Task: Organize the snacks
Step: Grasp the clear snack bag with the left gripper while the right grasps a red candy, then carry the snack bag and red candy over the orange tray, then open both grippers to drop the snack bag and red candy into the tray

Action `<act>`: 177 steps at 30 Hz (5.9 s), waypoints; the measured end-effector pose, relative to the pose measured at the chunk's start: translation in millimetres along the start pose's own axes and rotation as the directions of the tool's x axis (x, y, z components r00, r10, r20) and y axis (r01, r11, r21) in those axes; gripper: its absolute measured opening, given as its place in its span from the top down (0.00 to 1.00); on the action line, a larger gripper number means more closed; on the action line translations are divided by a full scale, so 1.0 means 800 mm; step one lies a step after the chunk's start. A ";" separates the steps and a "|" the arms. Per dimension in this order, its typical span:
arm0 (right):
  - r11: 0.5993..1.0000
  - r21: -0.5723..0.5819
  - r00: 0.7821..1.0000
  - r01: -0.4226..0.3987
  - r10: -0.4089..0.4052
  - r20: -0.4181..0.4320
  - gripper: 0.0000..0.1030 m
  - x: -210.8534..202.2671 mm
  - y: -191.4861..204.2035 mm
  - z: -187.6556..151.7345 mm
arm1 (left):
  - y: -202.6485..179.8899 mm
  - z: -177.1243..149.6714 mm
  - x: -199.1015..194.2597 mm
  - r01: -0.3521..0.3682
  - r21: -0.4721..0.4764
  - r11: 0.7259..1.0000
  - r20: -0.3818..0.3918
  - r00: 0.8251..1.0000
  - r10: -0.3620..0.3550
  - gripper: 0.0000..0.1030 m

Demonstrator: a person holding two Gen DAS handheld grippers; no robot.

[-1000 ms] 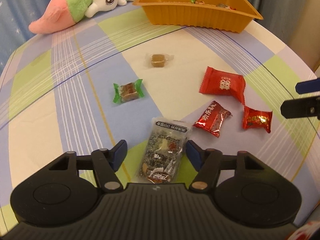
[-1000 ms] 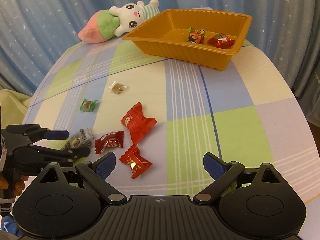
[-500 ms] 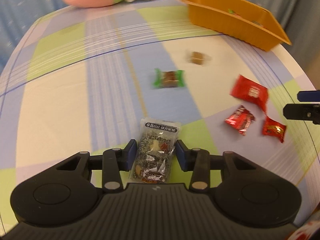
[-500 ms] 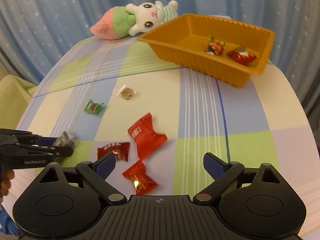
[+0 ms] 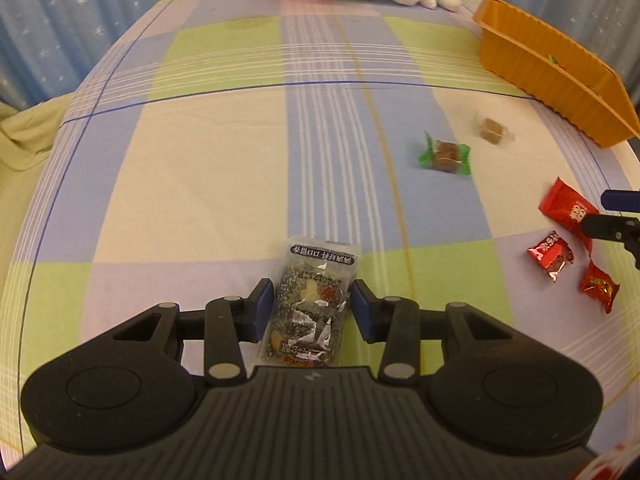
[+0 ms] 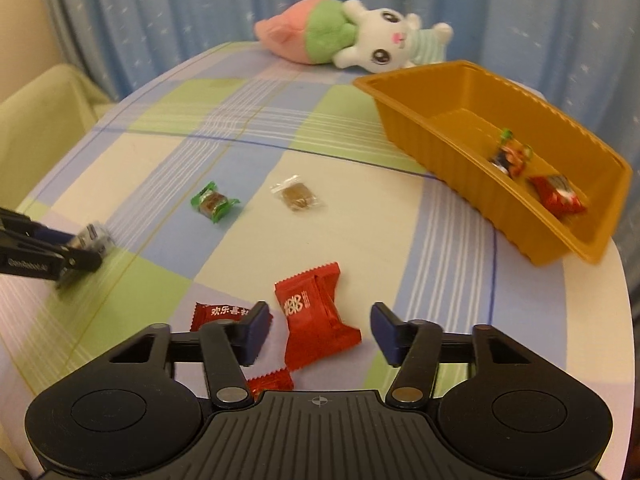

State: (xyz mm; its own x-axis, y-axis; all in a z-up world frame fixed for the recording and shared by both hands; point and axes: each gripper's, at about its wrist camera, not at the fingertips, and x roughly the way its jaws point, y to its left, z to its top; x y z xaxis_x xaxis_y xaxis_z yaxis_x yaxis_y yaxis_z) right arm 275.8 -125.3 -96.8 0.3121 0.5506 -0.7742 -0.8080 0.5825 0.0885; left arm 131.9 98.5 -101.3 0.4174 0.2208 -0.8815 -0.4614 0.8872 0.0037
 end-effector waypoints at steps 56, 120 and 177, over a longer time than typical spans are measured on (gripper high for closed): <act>0.993 0.109 0.998 -0.052 0.046 0.053 0.73 -0.050 -0.034 -0.008 | -0.050 0.016 -0.072 0.069 0.027 0.997 0.122 0.990 -0.072 0.66; 0.889 0.452 0.971 0.078 -0.170 0.168 0.73 0.017 -0.236 0.143 | -0.313 0.347 0.100 0.230 0.408 0.884 0.124 0.945 -0.304 0.66; 0.827 0.560 0.949 0.039 -0.206 0.238 0.17 -0.053 -0.223 0.127 | -0.242 0.286 -0.004 0.283 0.289 0.914 0.177 0.923 -0.342 0.34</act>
State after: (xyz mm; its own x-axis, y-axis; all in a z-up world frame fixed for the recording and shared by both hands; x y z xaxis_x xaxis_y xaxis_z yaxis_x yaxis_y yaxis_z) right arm 457.4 -192.0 -16.0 0.5818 0.5449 -0.6039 -0.3763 0.8385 0.3941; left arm 399.2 19.1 8.8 0.6818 -0.0277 -0.7310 -0.0773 0.9910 -0.1096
